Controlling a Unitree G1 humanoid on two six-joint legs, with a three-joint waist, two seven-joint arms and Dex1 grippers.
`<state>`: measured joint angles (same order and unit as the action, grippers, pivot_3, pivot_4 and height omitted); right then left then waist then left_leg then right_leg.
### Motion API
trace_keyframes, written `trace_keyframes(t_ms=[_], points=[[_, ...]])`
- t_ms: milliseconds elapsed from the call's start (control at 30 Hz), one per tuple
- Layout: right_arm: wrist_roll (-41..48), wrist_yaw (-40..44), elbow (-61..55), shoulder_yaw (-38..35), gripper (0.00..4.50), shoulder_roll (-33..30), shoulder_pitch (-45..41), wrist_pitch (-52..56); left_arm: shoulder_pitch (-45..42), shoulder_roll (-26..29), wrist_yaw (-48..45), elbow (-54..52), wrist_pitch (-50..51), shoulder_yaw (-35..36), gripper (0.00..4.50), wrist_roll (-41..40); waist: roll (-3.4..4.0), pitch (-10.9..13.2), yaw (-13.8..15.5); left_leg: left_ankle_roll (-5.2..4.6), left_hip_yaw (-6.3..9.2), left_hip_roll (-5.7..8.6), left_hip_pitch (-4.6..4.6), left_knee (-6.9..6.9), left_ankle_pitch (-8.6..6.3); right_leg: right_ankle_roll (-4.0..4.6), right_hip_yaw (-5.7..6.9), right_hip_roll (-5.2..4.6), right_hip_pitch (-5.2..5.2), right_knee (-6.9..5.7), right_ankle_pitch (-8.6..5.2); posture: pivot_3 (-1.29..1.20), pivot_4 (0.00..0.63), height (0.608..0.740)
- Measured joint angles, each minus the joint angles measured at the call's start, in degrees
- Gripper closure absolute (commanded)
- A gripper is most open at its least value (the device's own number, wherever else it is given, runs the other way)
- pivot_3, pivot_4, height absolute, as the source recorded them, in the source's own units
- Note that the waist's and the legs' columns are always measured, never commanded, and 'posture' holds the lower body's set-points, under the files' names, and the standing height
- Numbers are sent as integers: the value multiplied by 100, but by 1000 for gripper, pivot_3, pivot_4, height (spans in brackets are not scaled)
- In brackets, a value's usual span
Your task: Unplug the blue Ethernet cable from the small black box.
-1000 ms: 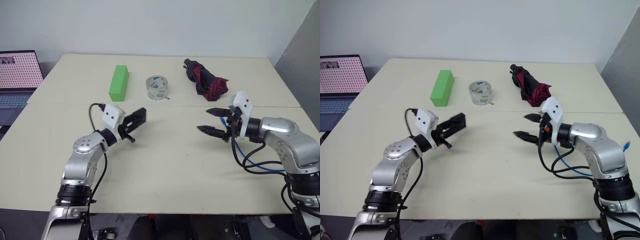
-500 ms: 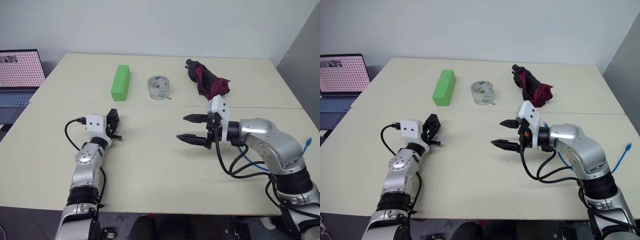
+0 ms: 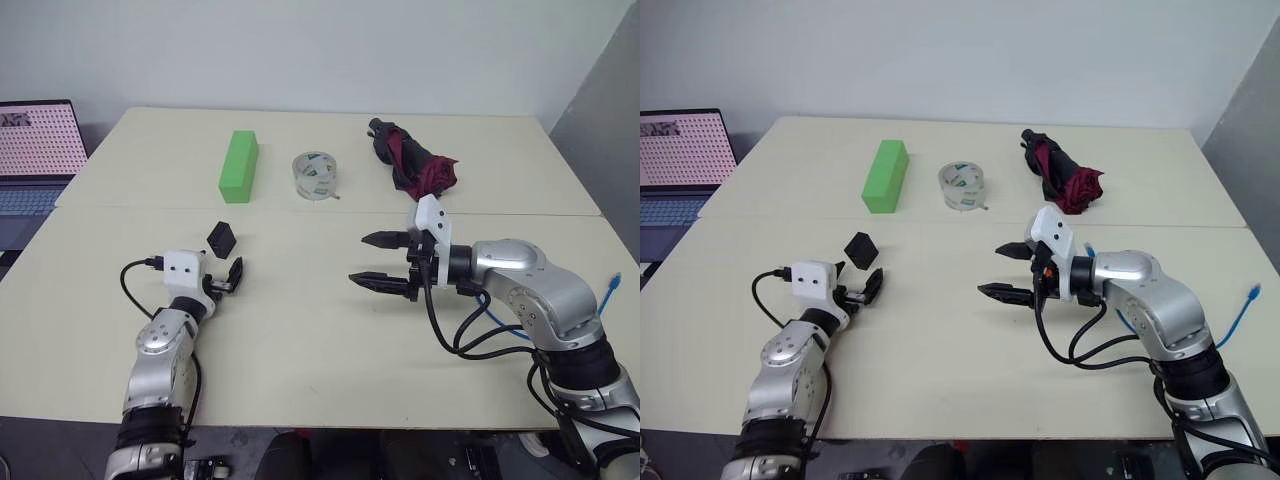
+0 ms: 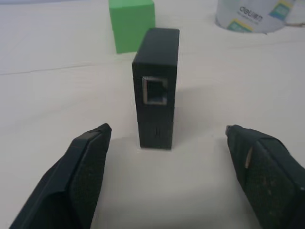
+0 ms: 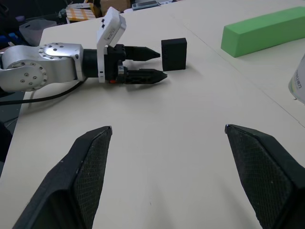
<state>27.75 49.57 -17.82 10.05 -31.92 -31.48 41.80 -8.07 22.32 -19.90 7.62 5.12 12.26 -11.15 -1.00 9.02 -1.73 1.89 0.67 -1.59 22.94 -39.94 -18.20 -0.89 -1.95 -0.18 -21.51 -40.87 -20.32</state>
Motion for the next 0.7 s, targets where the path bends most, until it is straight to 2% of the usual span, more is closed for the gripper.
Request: trace_keyframes(t_ms=[167, 300, 467, 567, 700], points=[[-125, -163, -248, -230, 477, -246, 634, -150, 581, 686, -366, -1162, 349, -143, 540, 223, -6, 2, 35, -2, 10, 3, 4, -2, -1, 0, 8, -3, 7, 4, 0, 0, 150, 740], [100, -317, -500, -1083, 477, -549, 1178, -47, 777, 1320, -918, -2002, 941, 104, 540, -135, -3, 2, 21, -18, 6, 4, -3, 1, -10, 0, 4, -4, 13, 7, 0, 0, 150, 740], [353, -356, -611, -1967, 477, -889, 1717, 123, 767, 1747, -1490, -2351, 1613, 338, 540, -736, -3, 2, 19, -20, 8, 3, -4, 3, -11, 0, 6, 0, 13, 7, 0, 0, 150, 740], [244, -336, -580, -2150, 477, -1263, 2104, 69, 677, 2062, -1878, -2413, 2037, 405, 540, -1154, -2, 3, 20, -21, 7, 4, -3, 3, -12, 0, 6, 1, 12, 8, 0, 0, 150, 740], [179, -342, -504, -2249, 477, -1329, 2214, 1, 619, 2180, -2109, -2513, 2284, 509, 540, -1393, -2, 3, 17, -20, 5, 3, -5, 3, -11, 0, 2, 2, 13, 7, 0, 0, 150, 740]])
